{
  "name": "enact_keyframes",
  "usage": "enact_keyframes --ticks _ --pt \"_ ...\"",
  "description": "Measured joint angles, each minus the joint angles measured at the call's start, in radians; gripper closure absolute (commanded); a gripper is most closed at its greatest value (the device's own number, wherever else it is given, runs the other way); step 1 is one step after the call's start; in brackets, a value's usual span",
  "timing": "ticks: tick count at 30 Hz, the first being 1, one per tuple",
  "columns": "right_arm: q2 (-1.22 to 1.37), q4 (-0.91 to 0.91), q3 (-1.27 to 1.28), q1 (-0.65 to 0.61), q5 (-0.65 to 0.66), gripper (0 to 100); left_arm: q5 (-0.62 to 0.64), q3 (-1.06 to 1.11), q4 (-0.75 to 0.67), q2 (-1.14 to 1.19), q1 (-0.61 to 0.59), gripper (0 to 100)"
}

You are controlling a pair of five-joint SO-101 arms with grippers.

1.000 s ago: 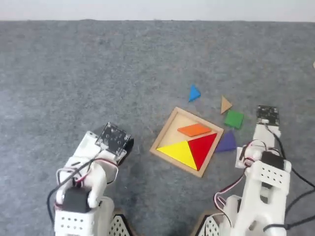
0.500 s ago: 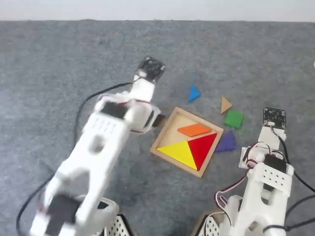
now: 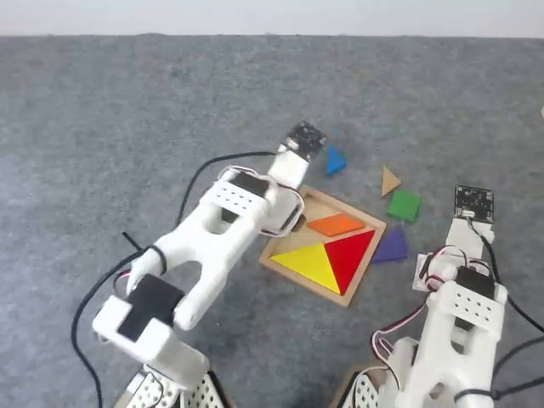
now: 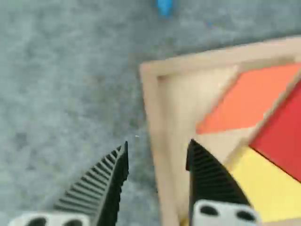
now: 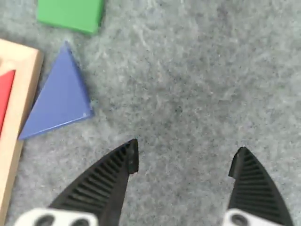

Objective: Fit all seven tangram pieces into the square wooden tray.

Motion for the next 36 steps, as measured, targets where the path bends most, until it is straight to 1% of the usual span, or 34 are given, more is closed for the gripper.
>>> enact_keyframes --ticks 6,14,24,26,29,32,34,36 --pt "0.000 0.000 0.000 0.000 0.000 68.6 0.000 -0.037 -0.032 0.095 0.008 80" --pt "0.000 0.000 0.000 0.000 0.000 68.6 0.002 -0.049 -0.032 0.100 0.011 80" --pt "0.000 0.000 0.000 0.000 0.000 68.6 -0.011 -0.058 -0.032 0.100 0.091 80" --pt "0.000 0.000 0.000 0.000 0.000 68.6 -0.009 -0.061 -0.032 0.100 0.089 80" --pt "0.000 0.000 0.000 0.000 0.000 68.6 -0.009 -0.063 -0.032 0.086 0.055 80" --pt "0.000 -0.015 0.012 0.000 0.000 68.6 -0.006 -0.063 -0.032 0.021 0.040 80" --pt "0.000 -0.032 0.028 0.000 0.000 68.6 -0.009 -0.063 -0.031 -0.018 0.046 78" --pt "0.000 -0.040 0.028 0.000 0.000 68.6 -0.008 -0.063 -0.025 -0.041 0.061 72"
